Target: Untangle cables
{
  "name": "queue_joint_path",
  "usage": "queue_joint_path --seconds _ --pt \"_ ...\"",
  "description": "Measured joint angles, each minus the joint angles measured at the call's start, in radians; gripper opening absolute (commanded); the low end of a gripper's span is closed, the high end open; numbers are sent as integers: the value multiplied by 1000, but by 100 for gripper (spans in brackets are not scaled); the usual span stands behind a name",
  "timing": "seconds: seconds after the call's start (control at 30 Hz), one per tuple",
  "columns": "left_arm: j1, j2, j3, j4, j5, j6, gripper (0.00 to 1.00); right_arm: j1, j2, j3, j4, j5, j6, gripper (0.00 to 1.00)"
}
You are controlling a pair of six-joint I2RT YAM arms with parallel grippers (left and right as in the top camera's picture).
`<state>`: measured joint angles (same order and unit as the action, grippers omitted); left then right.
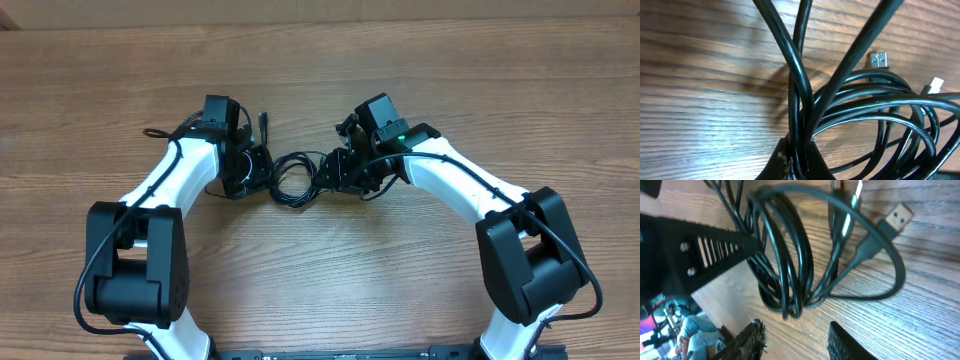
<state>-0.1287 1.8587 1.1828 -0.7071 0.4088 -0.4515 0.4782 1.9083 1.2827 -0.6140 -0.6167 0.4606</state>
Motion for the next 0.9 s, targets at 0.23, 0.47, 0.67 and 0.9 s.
queue_joint_path --seconds 0.23,0.47,0.67,0.9 --pt "-42 0 0 -1 3 59 4 35 0 0 24 183 76 39" --pt "-68 0 0 -3 3 116 4 85 4 0 51 296 93 4" --pt "-80 0 2 -45 -67 145 4 95 17 -2 53 302 89 4" --pt "-88 0 2 -58 -151 90 4 121 18 -2 56 300 89 4"
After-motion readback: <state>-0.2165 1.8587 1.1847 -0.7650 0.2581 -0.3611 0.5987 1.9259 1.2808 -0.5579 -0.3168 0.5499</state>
